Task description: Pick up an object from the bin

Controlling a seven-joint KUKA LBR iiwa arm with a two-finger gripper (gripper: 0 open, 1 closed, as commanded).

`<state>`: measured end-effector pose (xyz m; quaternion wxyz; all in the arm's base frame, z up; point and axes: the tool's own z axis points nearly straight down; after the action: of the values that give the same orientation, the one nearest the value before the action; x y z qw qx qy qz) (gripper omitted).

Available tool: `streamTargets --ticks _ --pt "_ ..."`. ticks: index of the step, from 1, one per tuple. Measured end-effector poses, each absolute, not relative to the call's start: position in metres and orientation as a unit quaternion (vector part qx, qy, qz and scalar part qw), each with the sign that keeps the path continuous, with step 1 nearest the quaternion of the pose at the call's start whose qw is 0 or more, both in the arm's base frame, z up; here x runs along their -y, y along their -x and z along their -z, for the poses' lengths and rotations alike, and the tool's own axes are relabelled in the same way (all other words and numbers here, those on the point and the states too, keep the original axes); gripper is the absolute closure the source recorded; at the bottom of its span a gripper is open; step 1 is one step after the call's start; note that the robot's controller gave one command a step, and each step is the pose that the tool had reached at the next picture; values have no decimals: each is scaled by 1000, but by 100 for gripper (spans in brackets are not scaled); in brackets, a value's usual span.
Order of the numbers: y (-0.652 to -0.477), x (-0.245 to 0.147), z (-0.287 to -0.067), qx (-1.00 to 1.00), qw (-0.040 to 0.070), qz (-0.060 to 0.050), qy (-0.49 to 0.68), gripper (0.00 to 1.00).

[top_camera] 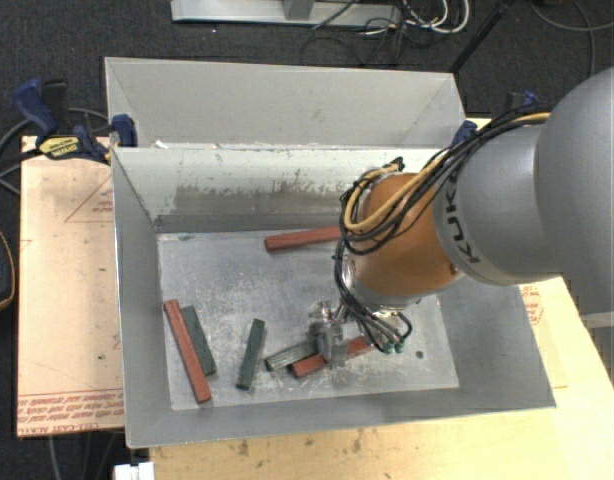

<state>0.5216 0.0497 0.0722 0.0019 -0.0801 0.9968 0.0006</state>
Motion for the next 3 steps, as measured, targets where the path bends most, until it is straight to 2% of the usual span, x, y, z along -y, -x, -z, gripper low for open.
streamTargets --ticks 1,2,3 --pt "-547 -63 -72 -987 1 0 160 100" --pt "-547 -55 -72 -985 3 -2 173 100" --pt "-529 -37 -87 -975 0 0 221 100"
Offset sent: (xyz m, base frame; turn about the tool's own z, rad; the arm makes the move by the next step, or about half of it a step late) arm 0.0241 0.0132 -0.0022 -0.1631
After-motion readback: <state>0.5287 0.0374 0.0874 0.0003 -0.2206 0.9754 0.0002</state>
